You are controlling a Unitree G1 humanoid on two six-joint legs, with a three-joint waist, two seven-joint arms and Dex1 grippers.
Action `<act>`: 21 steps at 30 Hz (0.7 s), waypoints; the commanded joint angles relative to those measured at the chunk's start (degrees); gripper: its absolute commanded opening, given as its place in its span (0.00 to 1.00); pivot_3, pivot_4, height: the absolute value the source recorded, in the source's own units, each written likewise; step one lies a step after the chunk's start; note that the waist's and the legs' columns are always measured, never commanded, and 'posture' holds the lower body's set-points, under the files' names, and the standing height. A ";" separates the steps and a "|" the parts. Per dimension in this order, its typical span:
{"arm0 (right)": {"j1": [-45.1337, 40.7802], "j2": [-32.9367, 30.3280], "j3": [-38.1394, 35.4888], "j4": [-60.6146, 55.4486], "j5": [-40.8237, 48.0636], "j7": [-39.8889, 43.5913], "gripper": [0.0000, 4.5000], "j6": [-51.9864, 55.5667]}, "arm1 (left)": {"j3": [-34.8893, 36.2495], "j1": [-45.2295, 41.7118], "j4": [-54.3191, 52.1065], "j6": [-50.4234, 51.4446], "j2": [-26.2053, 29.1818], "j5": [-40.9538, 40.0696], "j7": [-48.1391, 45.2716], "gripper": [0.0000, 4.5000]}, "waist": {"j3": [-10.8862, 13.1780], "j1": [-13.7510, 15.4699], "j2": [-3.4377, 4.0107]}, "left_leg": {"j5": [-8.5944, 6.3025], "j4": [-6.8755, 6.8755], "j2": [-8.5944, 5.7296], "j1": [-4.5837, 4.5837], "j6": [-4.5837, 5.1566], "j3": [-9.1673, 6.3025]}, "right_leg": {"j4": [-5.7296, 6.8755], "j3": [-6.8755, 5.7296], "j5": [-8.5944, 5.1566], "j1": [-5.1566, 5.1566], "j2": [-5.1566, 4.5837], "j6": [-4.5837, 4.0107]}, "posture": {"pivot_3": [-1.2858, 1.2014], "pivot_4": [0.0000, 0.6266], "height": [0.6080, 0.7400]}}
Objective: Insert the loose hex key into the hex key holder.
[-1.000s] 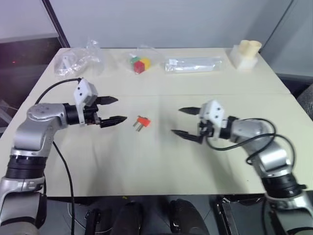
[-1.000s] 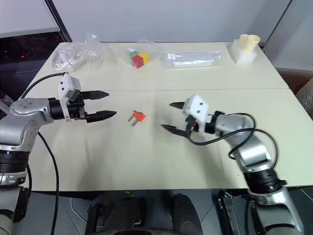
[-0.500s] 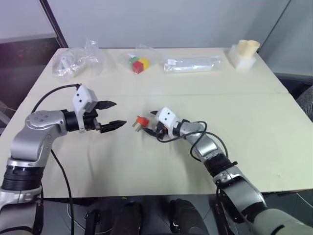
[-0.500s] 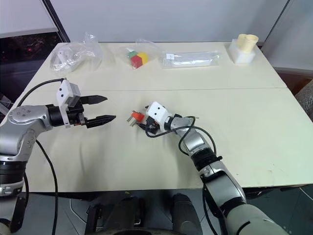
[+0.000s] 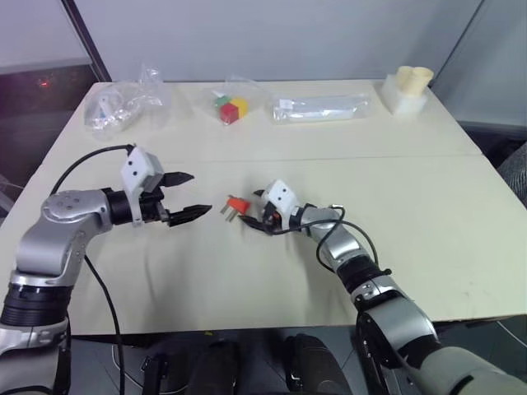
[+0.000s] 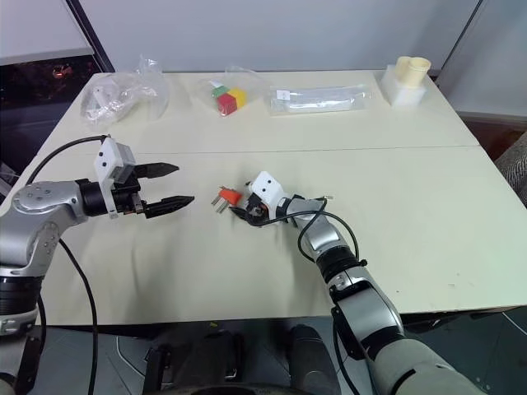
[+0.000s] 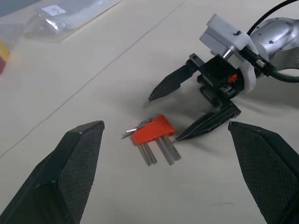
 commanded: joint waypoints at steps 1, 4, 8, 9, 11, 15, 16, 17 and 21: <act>0.60 1.06 0.34 -0.25 0.13 1.48 0.91 3.13 | 1.49 -0.03 -1.40 -1.41 1.02 0.22 0.04 0.99 | 0.00 0.00 0.00 | 0.00 0.00 0.00 0.00 0.00 0.00 | 0.00 0.00 0.00 0.00 0.00 0.00 | 0.52 0.24 1.00; 1.20 1.82 -0.09 -1.78 1.51 3.37 0.91 7.12 | 1.43 -0.23 -1.04 -1.77 1.05 0.38 0.10 0.99 | -0.01 0.00 0.00 | 0.00 0.00 0.00 0.00 0.00 0.00 | 0.00 0.00 0.00 0.00 0.00 0.00 | 0.52 0.24 1.00; 1.43 2.31 -0.46 -2.71 1.75 3.54 0.91 10.16 | 1.31 -0.29 -0.81 -2.17 1.03 0.66 0.06 0.99 | -0.01 -0.05 0.00 | 0.00 -0.01 0.00 0.01 0.00 0.00 | 0.00 0.00 0.00 0.00 -0.01 0.00 | 0.52 0.24 1.00; 1.41 2.40 -0.55 -2.78 1.70 3.50 0.91 10.45 | 1.31 -0.27 -0.80 -2.24 1.00 0.76 0.03 0.99 | -0.01 -0.06 0.00 | 0.00 -0.01 0.00 0.01 0.00 0.00 | 0.00 0.00 0.00 0.00 -0.01 0.00 | 0.52 0.24 1.00; 1.31 2.53 -0.71 -2.68 1.56 3.38 0.91 10.64 | 1.28 -0.28 -0.74 -2.39 0.94 0.98 0.02 0.99 | -0.02 -0.08 0.00 | 0.00 -0.01 0.01 0.02 0.00 0.00 | 0.01 0.00 0.00 0.00 -0.01 0.00 | 0.52 0.24 1.00; 1.28 2.85 -0.91 -2.13 1.37 3.07 0.91 10.50 | 1.32 -0.07 -0.99 -2.48 0.85 1.09 0.18 0.99 | -0.02 -0.14 0.00 | 0.00 -0.02 0.01 0.02 0.00 0.00 | 0.01 0.00 0.00 0.00 -0.01 0.00 | 0.52 0.24 1.00; 1.22 2.95 -0.92 -1.89 1.30 2.97 0.91 10.45 | 1.31 -0.06 -1.00 -2.49 0.83 1.12 0.24 0.99 | -0.02 -0.17 0.00 | 0.00 -0.02 0.01 0.02 0.00 0.00 | 0.00 0.00 0.00 0.00 -0.01 0.00 | 0.52 0.24 1.00; 1.26 3.05 -0.90 -1.86 1.24 2.84 0.91 10.45 | 1.35 0.09 -1.19 -2.46 0.84 1.11 0.32 0.99 | -0.02 -0.20 0.00 | 0.00 -0.02 0.01 0.02 0.00 0.00 | 0.01 0.00 0.00 0.00 -0.01 0.00 | 0.52 0.24 1.00; 1.23 3.44 -0.92 -1.51 1.04 2.33 0.91 10.24 | 1.45 0.48 -1.67 -2.42 0.86 1.13 0.61 0.99 | -0.02 -0.48 0.00 | 0.00 -0.04 0.01 0.03 0.00 0.00 | 0.01 0.01 0.00 0.00 -0.01 0.00 | 0.52 0.24 1.00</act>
